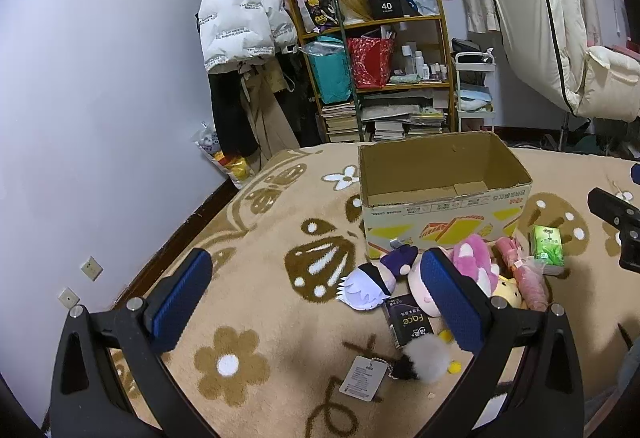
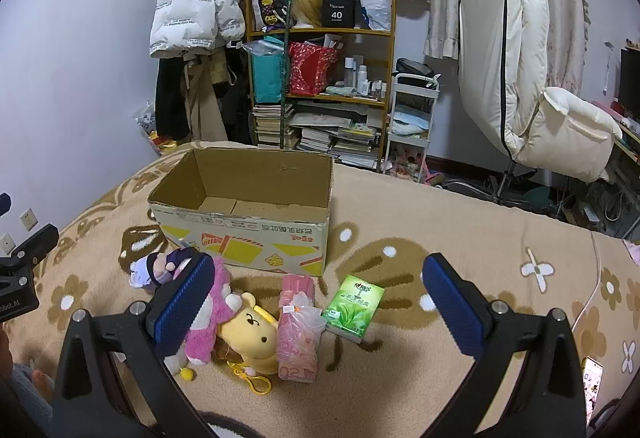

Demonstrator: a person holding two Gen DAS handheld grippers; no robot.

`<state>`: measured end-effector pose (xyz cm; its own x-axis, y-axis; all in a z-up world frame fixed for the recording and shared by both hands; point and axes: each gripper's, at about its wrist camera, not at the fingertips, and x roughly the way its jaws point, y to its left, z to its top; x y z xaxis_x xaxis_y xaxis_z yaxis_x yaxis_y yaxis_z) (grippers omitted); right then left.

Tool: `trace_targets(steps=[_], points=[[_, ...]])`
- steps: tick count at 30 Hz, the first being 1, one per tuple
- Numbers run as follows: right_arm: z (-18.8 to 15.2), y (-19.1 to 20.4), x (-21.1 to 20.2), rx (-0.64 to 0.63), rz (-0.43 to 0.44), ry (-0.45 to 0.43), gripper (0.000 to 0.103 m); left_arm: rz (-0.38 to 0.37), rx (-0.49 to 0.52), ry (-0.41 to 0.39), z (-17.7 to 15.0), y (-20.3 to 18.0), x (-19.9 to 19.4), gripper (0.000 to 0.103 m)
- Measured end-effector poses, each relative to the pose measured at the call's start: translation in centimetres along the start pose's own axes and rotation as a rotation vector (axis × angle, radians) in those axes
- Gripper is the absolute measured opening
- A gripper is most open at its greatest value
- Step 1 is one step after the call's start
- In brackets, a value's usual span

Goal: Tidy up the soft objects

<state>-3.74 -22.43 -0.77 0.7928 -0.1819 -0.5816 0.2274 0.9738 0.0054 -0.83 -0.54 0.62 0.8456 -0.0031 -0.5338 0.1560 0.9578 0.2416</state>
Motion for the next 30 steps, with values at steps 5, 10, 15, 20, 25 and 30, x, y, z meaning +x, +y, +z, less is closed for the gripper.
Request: trace_targets(steps=[5, 10, 15, 20, 25, 30], points=[[0.02, -0.08, -0.01, -0.003, 0.000, 0.000, 0.103, -0.003, -0.017, 0.002, 0.05, 0.10, -0.07, 0.103], [0.03, -0.01, -0.05, -0.002, -0.002, -0.001, 0.103, -0.010, -0.036, 0.018, 0.14, 0.38, 0.35, 0.103], [0.03, 0.06, -0.04, -0.005, -0.003, -0.001, 0.103, -0.011, -0.035, 0.016, 0.11, 0.39, 0.41, 0.103], [0.02, 0.09, -0.04, -0.007, -0.005, -0.003, 0.103, -0.010, -0.035, 0.016, 0.11, 0.54, 0.46, 0.103], [0.01, 0.07, 0.01, -0.008, -0.005, -0.001, 0.103, -0.013, -0.029, 0.018, 0.07, 0.49, 0.57, 0.103], [-0.01, 0.05, 0.07, -0.009, -0.005, -0.002, 0.103, -0.011, -0.030, 0.017, -0.07, 0.34, 0.57, 0.103]])
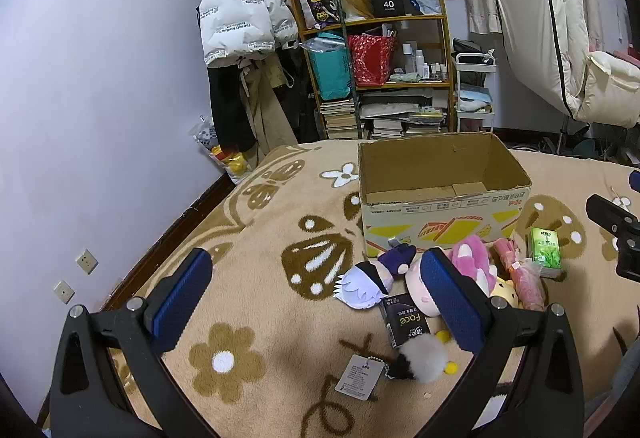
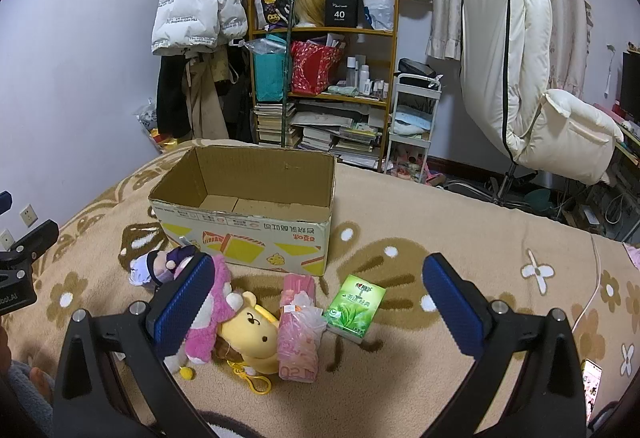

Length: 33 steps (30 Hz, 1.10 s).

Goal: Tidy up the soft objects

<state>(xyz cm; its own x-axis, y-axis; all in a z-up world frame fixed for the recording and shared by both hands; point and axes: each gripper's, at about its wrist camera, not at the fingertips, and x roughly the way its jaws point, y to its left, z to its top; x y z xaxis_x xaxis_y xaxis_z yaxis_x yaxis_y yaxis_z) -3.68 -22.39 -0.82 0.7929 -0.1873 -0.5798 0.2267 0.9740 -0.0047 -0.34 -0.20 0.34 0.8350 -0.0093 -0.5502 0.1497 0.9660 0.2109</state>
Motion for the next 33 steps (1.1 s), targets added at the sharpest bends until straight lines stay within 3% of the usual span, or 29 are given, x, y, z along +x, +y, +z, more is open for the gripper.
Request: trace_targets(steps=[33], points=[[-0.1, 0.3, 0.3, -0.005, 0.000, 0.003, 0.103, 0.005, 0.007, -0.010, -0.2, -0.3, -0.3, 0.103]])
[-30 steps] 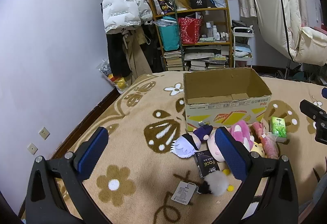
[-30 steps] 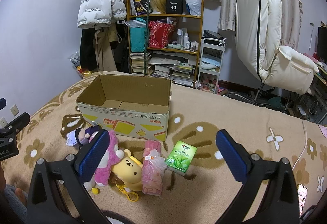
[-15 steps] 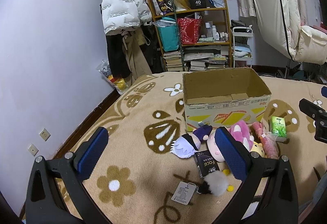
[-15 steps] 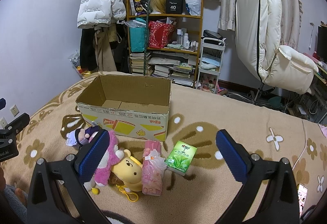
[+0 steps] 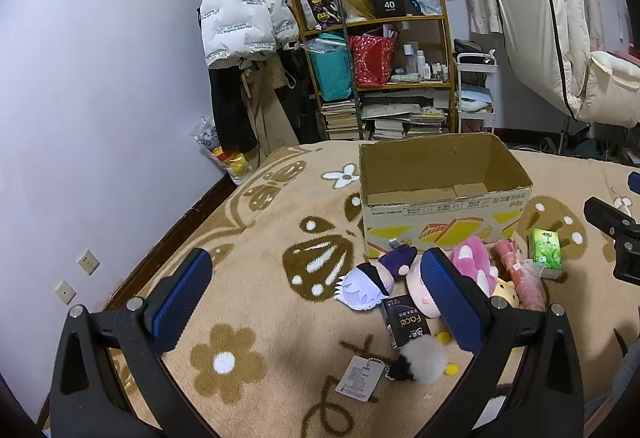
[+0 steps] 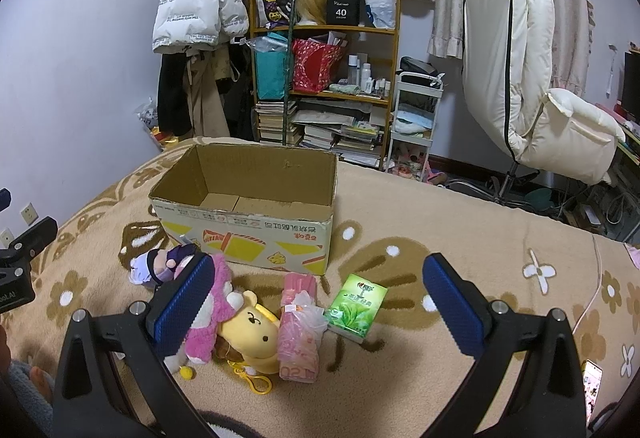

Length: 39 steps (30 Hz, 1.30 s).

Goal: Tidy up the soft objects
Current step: 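Lower the left tool onto the white-haired doll while the right tool lowers onto the green tissue pack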

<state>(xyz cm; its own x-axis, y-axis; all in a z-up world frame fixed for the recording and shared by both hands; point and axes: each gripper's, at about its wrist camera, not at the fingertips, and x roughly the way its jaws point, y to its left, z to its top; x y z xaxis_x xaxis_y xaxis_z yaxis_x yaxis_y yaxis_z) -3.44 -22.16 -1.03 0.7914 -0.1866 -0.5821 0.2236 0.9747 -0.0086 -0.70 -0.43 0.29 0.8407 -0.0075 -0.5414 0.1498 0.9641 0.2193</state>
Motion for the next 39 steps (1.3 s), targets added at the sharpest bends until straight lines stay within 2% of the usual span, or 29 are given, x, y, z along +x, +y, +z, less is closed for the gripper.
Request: trace_targets(steps=[13, 18, 24, 32, 39], points=[[0.2, 0.4, 0.4, 0.010, -0.008, 0.023, 0.103, -0.013, 0.007, 0.030, 0.4, 0.1, 0.6, 0.103], [0.1, -0.8, 2.2, 0.051, 0.002, 0.037, 0.103, -0.010, 0.028, 0.025, 1.8, 0.2, 1.4, 0.103], [0.9, -2.0, 3.3, 0.066, -0.004, 0.045, 0.103, -0.033, 0.008, 0.065, 3.3, 0.4, 3.6, 0.103], [1.4, -3.6, 6.2, 0.125, 0.000, 0.121, 0.103, -0.045, 0.000, 0.144, 3.3, -0.7, 7.4, 0.103], [0.5, -4.8, 8.7, 0.166, -0.004, 0.204, 0.103, -0.058, -0.023, 0.204, 2.6, -1.0, 10.7, 0.103]])
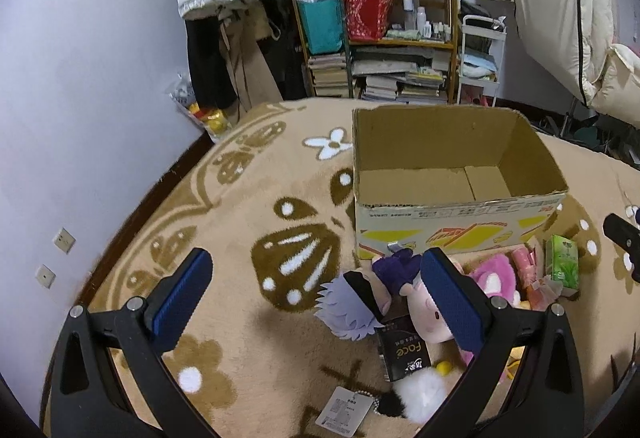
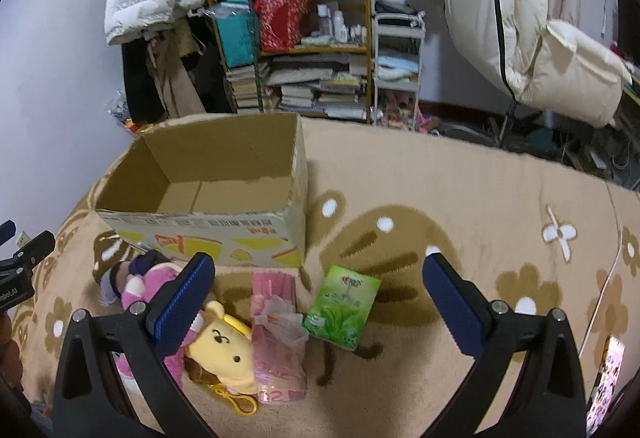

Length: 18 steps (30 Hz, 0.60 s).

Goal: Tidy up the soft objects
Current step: 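Lower the left tool onto the white-haired doll while the right tool lowers onto the green tissue pack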

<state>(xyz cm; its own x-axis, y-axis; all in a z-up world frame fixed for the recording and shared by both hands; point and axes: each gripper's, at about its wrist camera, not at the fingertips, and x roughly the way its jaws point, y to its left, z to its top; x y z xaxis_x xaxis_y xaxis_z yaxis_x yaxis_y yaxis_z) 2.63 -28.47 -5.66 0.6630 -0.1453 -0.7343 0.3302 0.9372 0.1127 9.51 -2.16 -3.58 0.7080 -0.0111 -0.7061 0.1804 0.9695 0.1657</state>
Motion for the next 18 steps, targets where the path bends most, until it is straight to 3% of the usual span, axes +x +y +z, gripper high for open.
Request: trace_targets(steps=[18], points=[[-1.1, -2.2, 7.3, 0.060, -0.006, 0.141, 0.102, -0.036, 0.031, 0.127, -1.1, -1.8, 6.9, 0.103]])
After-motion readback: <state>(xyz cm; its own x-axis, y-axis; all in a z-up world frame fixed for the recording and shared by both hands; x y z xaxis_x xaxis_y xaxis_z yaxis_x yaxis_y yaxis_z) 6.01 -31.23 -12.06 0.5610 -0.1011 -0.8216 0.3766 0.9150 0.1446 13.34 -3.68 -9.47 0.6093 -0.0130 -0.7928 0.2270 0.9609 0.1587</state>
